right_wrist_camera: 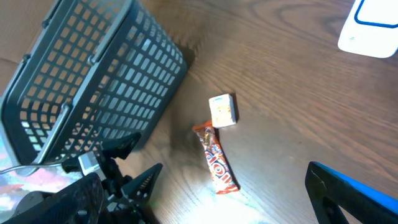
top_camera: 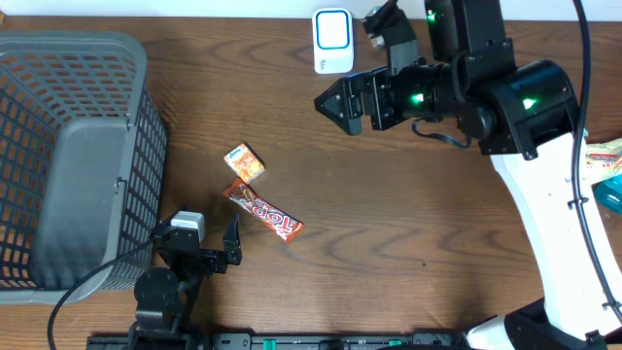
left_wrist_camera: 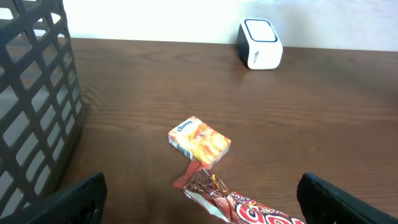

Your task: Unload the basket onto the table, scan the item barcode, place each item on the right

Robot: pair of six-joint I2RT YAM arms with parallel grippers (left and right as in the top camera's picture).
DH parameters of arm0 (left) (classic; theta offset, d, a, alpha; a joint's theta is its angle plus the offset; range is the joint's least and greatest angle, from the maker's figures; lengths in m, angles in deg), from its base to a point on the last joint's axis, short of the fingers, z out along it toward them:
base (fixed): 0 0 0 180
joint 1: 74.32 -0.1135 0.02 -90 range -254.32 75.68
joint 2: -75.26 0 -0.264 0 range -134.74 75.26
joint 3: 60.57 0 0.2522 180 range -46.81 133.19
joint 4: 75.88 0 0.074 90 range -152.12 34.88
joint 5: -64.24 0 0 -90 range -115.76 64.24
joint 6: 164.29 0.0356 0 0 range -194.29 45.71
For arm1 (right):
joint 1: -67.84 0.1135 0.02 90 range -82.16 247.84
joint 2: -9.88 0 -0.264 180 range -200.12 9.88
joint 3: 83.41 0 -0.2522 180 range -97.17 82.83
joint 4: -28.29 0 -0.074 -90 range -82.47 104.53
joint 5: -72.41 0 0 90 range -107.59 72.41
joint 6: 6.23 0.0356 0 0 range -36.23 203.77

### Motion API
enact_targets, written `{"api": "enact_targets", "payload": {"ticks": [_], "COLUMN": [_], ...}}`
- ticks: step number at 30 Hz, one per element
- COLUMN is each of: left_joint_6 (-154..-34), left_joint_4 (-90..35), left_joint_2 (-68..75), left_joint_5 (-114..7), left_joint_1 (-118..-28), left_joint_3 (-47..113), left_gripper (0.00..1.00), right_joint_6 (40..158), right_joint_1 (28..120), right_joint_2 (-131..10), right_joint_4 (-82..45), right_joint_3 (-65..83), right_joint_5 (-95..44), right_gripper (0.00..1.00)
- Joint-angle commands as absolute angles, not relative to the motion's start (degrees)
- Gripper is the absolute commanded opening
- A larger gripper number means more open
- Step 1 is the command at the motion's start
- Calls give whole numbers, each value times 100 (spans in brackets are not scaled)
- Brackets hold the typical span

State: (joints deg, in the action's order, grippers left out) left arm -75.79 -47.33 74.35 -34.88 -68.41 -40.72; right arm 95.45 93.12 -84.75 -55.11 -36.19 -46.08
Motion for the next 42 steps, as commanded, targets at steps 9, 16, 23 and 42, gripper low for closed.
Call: {"api": "enact_targets", "payload": {"ticks": [9,16,23,42], "left_joint_6": [-7588,-7588,-7588,-7588], "left_joint_4": [-4678,-4678,-4678,-4678], "left_joint_2": [7466,7466,7466,7466], "left_joint_5": [-3563,-3563,-3563,-3563], "left_joint_1": [-6812,-6812,-6812,-6812], "left_joint_3": [-4199,-4199,-4199,-4199], "left_gripper": [98,98,98,98], "right_joint_6": [9543,9029,9058,10008], "right_joint_1": [9345,9139,9054,9032], "right_joint_2": [-8483,-8064,-7465,-7467], "right_joint_4": [-5796,-5935,-6368,-2185], "right_joint_3": [-3587,-3587,-3475,794], "right_joint_5": [-4453,-4276,-2658,-2225], "right_gripper": [99,98,99,99]}}
